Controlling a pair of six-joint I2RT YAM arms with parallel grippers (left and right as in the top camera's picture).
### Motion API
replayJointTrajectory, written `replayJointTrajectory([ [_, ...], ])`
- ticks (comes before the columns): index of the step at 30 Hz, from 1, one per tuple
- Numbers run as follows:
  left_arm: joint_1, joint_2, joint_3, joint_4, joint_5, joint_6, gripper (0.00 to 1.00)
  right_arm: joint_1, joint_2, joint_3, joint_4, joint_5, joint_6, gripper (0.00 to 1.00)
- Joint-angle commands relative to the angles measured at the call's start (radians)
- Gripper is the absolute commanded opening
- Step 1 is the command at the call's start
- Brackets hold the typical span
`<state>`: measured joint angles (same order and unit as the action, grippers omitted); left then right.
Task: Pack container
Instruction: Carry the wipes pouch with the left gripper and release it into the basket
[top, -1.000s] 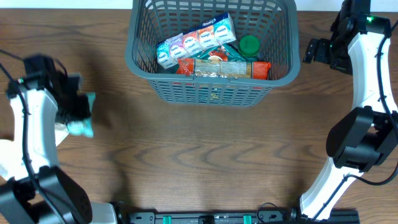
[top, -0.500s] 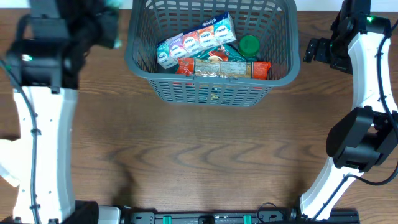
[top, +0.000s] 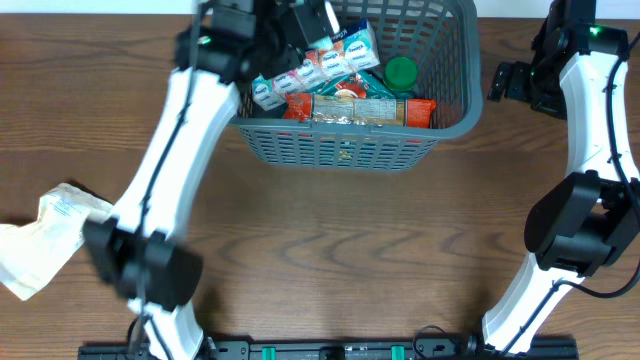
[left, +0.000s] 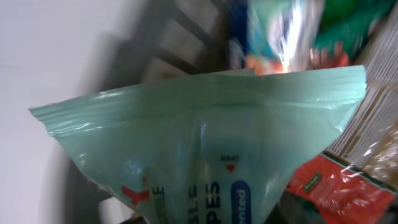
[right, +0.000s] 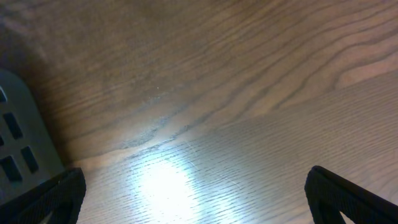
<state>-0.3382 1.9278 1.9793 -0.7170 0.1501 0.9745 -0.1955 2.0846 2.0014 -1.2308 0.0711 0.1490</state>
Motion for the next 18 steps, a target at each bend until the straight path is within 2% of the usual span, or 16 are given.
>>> replayJointTrajectory([
  [1,0.008,0.132,0.008,0.001,-0.005,0.046,0.06,-0.009,0.0,-0.003,-0.005,0.006,-0.008,0.99],
  [6,0.007,0.238,0.008,-0.003,-0.005,0.041,0.07,-0.009,0.0,-0.003,-0.022,0.006,-0.008,0.99],
  [7,0.008,0.246,0.008,-0.006,-0.005,0.037,0.11,-0.009,0.0,-0.003,-0.026,0.006,-0.008,0.99],
  [9,0.009,0.253,0.008,-0.006,-0.012,0.02,0.36,-0.009,0.0,-0.003,-0.034,0.006,-0.008,0.99],
  [10,0.011,0.253,0.008,-0.006,-0.016,0.019,0.46,-0.009,0.0,-0.003,-0.035,0.006,-0.008,0.99],
  [11,0.012,0.252,0.008,-0.007,-0.023,0.018,0.46,-0.009,0.0,-0.003,-0.037,0.006,-0.008,0.99],
  [12,0.012,0.246,0.008,-0.007,-0.034,0.014,0.51,-0.009,0.0,-0.003,-0.037,0.006,-0.008,0.99],
  [14,0.012,0.226,0.008,-0.011,-0.06,0.009,0.76,-0.009,0.0,-0.003,-0.037,0.007,-0.008,0.99],
  [16,0.011,0.187,0.009,-0.009,-0.091,-0.002,0.86,-0.009,0.0,-0.003,-0.037,0.007,-0.008,0.99],
  [18,0.013,0.133,0.01,-0.006,-0.108,-0.005,0.92,-0.009,0.0,-0.003,-0.036,0.007,-0.008,0.99],
])
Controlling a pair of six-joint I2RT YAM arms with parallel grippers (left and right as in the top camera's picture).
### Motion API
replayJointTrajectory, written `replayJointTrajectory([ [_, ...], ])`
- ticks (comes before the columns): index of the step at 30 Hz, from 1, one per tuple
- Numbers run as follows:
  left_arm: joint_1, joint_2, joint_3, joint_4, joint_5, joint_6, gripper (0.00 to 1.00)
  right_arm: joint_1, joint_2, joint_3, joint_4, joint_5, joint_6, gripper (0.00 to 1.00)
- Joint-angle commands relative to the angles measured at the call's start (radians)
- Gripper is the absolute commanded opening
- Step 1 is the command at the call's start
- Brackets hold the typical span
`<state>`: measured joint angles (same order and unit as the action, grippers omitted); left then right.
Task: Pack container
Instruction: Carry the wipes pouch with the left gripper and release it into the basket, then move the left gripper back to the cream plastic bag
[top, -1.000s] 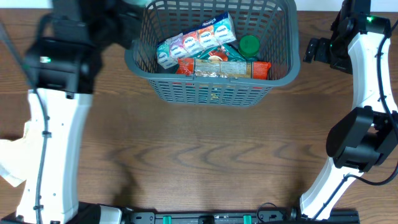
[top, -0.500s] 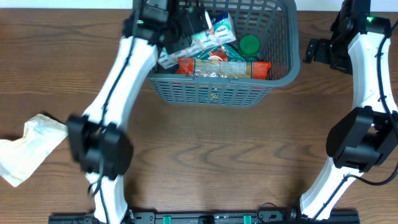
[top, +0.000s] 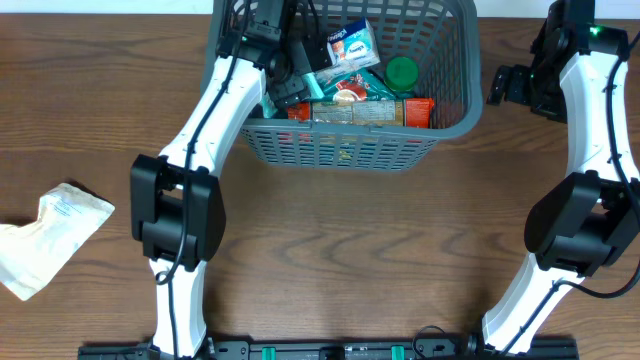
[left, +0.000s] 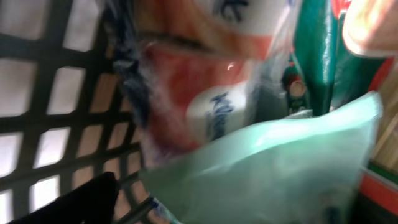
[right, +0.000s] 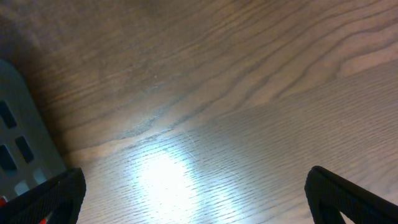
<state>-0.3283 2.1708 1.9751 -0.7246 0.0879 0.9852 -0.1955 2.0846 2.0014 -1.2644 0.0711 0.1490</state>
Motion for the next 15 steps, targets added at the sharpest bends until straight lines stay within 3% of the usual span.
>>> replayJointTrajectory([
  [1,0.004,-0.141,0.015,0.003,-0.053,-0.015,0.95,-0.009,0.0,-0.003,-0.001,0.007,-0.008,0.99],
  [8,0.034,-0.383,0.017,0.016,-0.158,-0.026,0.98,-0.009,0.0,-0.003,0.0,0.006,-0.008,0.99],
  [15,0.153,-0.553,0.017,-0.116,-0.249,-0.238,0.99,-0.009,0.0,-0.003,0.0,0.006,-0.009,0.99],
])
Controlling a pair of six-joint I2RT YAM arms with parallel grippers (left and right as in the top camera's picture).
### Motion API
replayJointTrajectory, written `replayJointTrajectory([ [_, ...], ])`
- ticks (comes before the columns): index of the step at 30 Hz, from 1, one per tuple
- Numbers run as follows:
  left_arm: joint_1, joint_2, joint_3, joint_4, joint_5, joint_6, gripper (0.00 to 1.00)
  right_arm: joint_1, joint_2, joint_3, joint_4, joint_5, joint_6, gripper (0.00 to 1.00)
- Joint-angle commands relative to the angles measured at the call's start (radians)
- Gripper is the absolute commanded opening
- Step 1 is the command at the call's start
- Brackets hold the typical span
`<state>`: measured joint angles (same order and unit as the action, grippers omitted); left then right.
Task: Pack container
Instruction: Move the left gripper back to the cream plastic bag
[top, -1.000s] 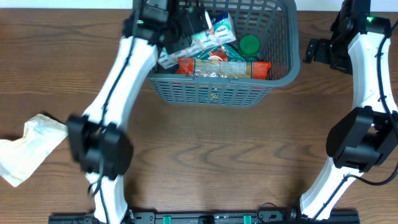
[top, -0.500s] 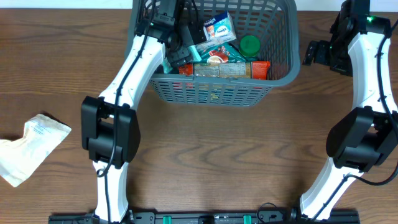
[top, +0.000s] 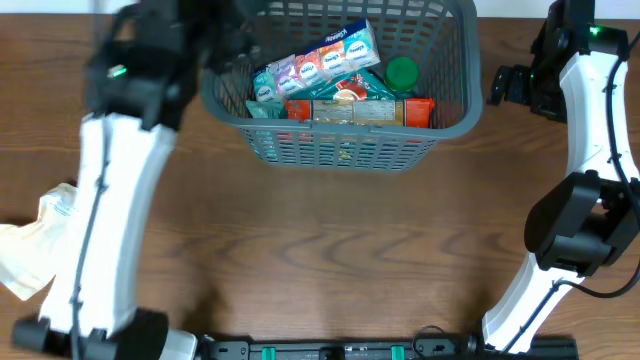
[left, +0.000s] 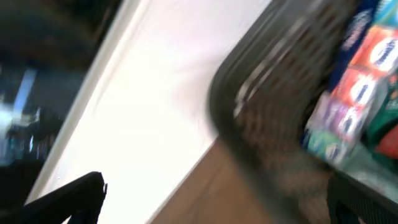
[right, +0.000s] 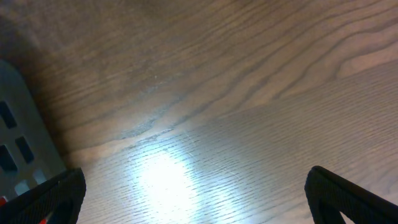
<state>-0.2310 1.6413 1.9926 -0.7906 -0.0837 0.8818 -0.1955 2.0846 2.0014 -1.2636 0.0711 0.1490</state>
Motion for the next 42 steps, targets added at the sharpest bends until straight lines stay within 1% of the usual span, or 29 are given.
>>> replayJointTrajectory([
  [1,0.086,-0.04,0.0,-0.075,-0.116,-0.212,0.99,-0.009,0.0,-0.003,-0.001,0.006,-0.009,0.99],
  [4,0.211,-0.07,0.0,-0.163,-0.231,-0.456,0.99,-0.009,0.0,-0.003,-0.001,0.006,-0.009,0.99],
  [5,0.257,-0.074,0.0,-0.201,-0.244,-0.512,0.99,-0.009,0.0,-0.003,-0.001,0.006,-0.009,0.99],
  [7,0.348,-0.074,-0.001,-0.279,-0.243,-0.581,0.99,-0.009,0.0,-0.003,0.0,0.006,-0.009,0.99],
  [8,0.39,-0.071,-0.005,-0.315,-0.239,-0.583,0.99,-0.009,0.0,-0.003,0.0,0.006,-0.008,0.99],
  [9,0.426,-0.069,-0.014,-0.344,-0.239,-0.555,0.99,-0.009,0.0,-0.003,0.0,0.006,-0.008,0.99],
  [10,0.459,-0.066,-0.029,-0.366,-0.239,-0.496,0.99,-0.009,0.0,-0.003,0.0,0.007,-0.009,0.99],
  [12,0.52,-0.064,-0.074,-0.384,-0.223,-0.342,0.99,-0.009,0.0,-0.003,0.003,0.006,-0.009,0.99],
  [15,0.613,-0.063,-0.163,-0.381,-0.103,-0.104,0.98,-0.009,0.0,-0.003,0.004,0.006,-0.009,0.99],
  [16,0.647,-0.06,-0.192,-0.373,-0.057,-0.081,0.99,-0.009,0.0,-0.003,0.004,0.006,-0.008,0.99],
  [17,0.671,-0.056,-0.21,-0.362,-0.035,-0.085,0.99,-0.009,0.0,-0.003,0.004,0.006,-0.008,0.99],
  [18,0.699,-0.053,-0.229,-0.347,-0.016,-0.116,0.99,-0.009,0.0,-0.003,0.004,0.006,-0.008,0.99],
  [19,0.727,-0.05,-0.249,-0.321,-0.007,-0.18,0.99,-0.009,0.0,-0.003,0.004,0.006,-0.008,0.99],
  [20,0.755,-0.048,-0.27,-0.291,-0.005,-0.279,0.99,-0.009,0.0,-0.003,0.004,0.006,-0.008,0.99],
  [21,0.787,-0.045,-0.295,-0.261,-0.005,-0.412,0.99,-0.009,0.0,-0.003,0.006,0.006,-0.008,0.99],
  [23,0.836,-0.044,-0.338,-0.236,-0.005,-0.752,0.99,-0.009,0.0,-0.003,0.011,0.002,-0.004,0.99],
  [24,0.858,-0.044,-0.366,-0.252,-0.005,-0.99,0.99,-0.009,0.0,-0.003,0.016,-0.002,-0.003,0.99],
  [26,0.882,-0.044,-0.425,-0.314,-0.005,-1.394,0.99,-0.008,0.0,-0.003,0.022,-0.009,0.017,0.99],
  [28,0.887,-0.044,-0.493,-0.352,0.002,-1.734,0.99,-0.008,0.0,-0.003,0.029,-0.037,0.031,0.99],
  [29,0.887,-0.044,-0.529,-0.354,0.027,-1.854,0.99,-0.008,0.0,-0.003,0.036,-0.054,0.03,0.99],
  [30,0.885,-0.044,-0.573,-0.328,0.061,-1.932,0.99,-0.008,0.0,-0.003,0.044,-0.07,0.031,0.99],
  [33,0.881,-0.044,-0.686,-0.18,0.134,-1.994,0.99,-0.008,0.0,-0.003,0.052,-0.091,0.031,0.99],
  [34,0.882,-0.044,-0.716,-0.141,0.137,-2.028,0.99,-0.008,0.0,-0.003,0.051,-0.091,0.031,0.99],
  [37,0.89,-0.044,-0.79,-0.053,0.135,-2.186,0.99,-0.008,0.0,-0.003,0.044,-0.091,0.031,0.99],
  [41,0.907,-0.044,-0.831,0.05,0.132,-2.33,1.0,-0.008,0.0,-0.003,0.035,-0.091,0.031,0.99],
  [42,0.911,-0.044,-0.831,0.068,0.128,-2.364,0.97,-0.008,0.0,-0.003,0.034,-0.091,0.031,0.99],
])
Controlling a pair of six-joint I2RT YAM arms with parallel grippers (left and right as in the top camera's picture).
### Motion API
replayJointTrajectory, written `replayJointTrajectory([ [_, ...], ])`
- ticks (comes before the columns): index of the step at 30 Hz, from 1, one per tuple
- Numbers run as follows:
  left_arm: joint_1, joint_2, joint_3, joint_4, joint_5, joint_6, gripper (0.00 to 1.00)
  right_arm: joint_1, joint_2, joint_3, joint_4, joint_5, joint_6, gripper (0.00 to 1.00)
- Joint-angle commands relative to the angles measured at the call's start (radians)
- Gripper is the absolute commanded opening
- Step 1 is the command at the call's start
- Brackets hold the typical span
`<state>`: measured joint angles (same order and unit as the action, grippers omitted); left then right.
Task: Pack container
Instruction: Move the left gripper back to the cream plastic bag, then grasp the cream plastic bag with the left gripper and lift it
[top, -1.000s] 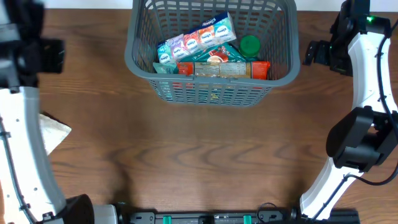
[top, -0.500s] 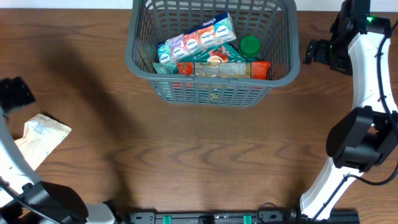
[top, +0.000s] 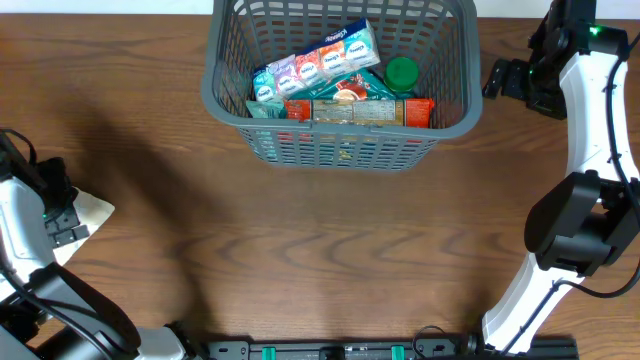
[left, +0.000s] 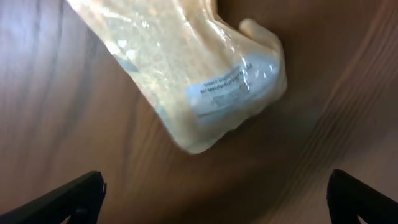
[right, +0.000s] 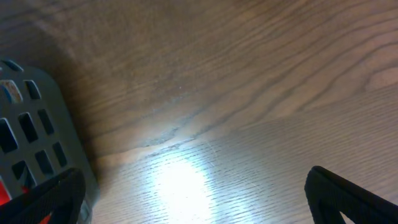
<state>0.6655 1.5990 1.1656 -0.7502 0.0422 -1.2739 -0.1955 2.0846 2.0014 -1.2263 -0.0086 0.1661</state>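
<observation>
The grey mesh basket stands at the back middle of the table with tissue packs, a green lid and snack bags inside. A clear bag of pale grain lies on the wood at the far left, mostly hidden in the overhead view under my left gripper, with only its corner showing. The left gripper hangs open over the bag with nothing between its fingers. My right gripper is open and empty beside the basket's right side.
The right arm rises along the table's right edge. Bare brown wood lies between the basket and the front edge.
My left arm has moved from the basket's back left corner to the table's far left, over the grain bag. The right gripper shifted slightly toward the basket.
My left gripper held a green wipes pack over the basket. Then it was low inside the basket among the packs. Then it was open outside the basket's left rim, the packs left inside. Now it is open above the grain bag at the far left.
</observation>
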Motion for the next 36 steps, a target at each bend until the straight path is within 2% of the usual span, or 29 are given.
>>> replayJointTrajectory([
  [1,0.018,-0.002,-0.004,0.039,-0.004,-0.24,0.96,-0.008,0.0,-0.003,-0.005,-0.011,0.014,0.99],
  [3,0.023,-0.002,-0.004,0.042,-0.022,-0.325,0.96,-0.006,0.0,-0.003,-0.007,-0.012,0.021,0.99],
  [6,0.031,-0.002,-0.004,0.043,-0.058,-0.383,0.96,-0.006,0.0,-0.003,-0.007,-0.019,0.02,0.99],
  [19,0.098,0.014,-0.004,0.026,-0.137,-0.384,0.95,-0.006,0.0,-0.003,-0.003,-0.019,0.04,0.99],
  [28,0.104,0.16,-0.004,0.036,-0.137,-0.381,0.94,-0.006,0.0,-0.003,0.003,-0.019,0.047,0.99],
  [36,0.108,0.239,-0.004,0.105,-0.137,-0.38,0.9,-0.006,0.0,-0.003,0.002,-0.019,0.047,0.99],
])
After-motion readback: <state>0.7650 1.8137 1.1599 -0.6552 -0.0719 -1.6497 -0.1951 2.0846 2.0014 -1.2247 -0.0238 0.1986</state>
